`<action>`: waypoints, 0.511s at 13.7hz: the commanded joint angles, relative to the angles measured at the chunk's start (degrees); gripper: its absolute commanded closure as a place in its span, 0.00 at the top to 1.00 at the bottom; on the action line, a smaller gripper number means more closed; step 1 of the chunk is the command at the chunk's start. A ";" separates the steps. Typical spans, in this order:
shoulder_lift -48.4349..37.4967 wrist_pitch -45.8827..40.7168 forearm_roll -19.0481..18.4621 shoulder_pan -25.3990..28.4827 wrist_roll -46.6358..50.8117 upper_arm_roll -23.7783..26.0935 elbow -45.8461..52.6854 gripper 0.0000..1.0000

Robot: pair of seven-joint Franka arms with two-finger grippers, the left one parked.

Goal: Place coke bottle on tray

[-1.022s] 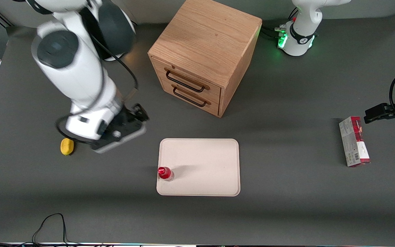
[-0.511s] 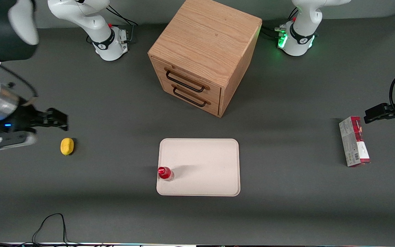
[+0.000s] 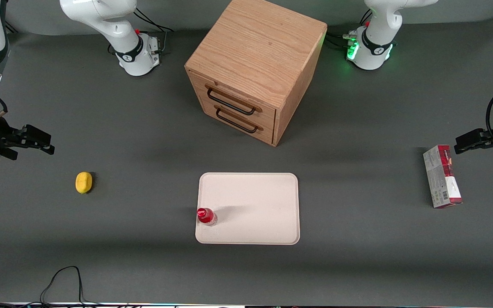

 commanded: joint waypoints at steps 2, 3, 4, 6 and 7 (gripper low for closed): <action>-1.67 -0.09 -3.44 -0.86 -0.12 0.86 -1.97 1.00; -1.67 -0.17 -3.45 -0.86 -0.20 0.78 -2.14 1.00; -1.58 -0.18 -3.45 -0.86 -0.20 0.69 -2.14 1.00; -1.67 -0.35 -3.45 -0.86 -0.12 0.43 -2.49 1.00; -1.58 -0.87 -3.45 -0.78 -0.20 0.25 -2.32 1.00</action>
